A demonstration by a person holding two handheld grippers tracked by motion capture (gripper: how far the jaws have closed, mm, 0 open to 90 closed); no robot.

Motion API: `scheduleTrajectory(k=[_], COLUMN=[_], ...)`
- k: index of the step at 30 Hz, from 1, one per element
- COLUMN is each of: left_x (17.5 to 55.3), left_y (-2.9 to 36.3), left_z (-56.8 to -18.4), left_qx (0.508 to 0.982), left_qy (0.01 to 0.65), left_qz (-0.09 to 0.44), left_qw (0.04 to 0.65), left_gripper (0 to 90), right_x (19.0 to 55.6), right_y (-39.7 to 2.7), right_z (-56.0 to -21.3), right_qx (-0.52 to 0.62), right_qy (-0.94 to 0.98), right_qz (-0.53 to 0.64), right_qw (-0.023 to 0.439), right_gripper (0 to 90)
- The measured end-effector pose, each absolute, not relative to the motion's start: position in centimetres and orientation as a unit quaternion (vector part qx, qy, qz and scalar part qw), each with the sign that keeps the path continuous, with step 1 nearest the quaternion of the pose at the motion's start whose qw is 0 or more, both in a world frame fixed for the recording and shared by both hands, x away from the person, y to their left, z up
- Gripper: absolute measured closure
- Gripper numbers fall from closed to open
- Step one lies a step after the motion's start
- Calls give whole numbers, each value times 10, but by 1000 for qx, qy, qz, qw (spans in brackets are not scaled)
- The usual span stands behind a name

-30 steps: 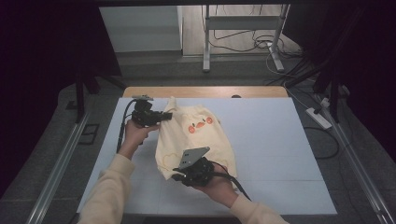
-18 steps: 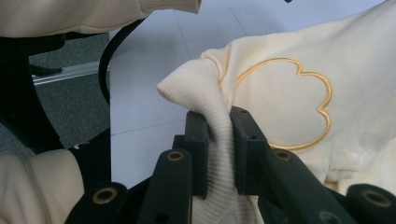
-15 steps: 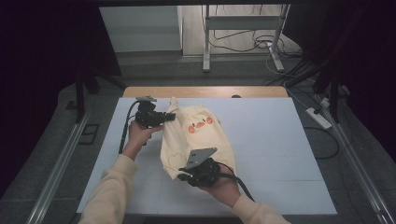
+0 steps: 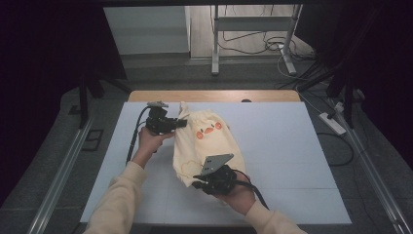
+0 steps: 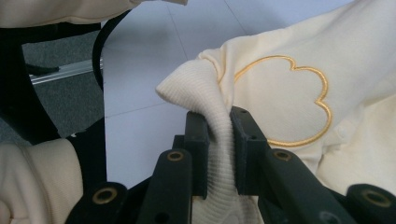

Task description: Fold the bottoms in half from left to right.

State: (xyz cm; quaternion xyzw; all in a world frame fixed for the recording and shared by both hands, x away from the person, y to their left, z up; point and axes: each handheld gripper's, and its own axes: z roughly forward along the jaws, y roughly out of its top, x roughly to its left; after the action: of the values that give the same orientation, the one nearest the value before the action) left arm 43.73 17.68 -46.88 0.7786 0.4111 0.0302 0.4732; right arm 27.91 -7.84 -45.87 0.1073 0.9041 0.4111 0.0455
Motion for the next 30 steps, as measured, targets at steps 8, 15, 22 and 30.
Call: scheduleTrajectory(k=[8, 15, 22, 30], left_x=[437, 438, 439, 439], left_y=[170, 168, 158, 151], left_z=[-470, -471, -474, -476], left_qx=[780, 779, 786, 789], left_qy=[410, 410, 403, 401], left_qz=[32, 32, 33, 30], left_qw=[472, 473, 468, 465], left_gripper=[788, 788, 786, 786], right_x=[282, 283, 284, 283], right_y=[-90, -96, -113, -121], right_z=[-461, -461, -463, -464], right_qx=[123, 132, 154, 163], right_qy=[905, 904, 899, 899], right_qz=[406, 403, 406, 403], right_qw=[46, 49, 46, 48], right_gripper=[782, 782, 782, 782])
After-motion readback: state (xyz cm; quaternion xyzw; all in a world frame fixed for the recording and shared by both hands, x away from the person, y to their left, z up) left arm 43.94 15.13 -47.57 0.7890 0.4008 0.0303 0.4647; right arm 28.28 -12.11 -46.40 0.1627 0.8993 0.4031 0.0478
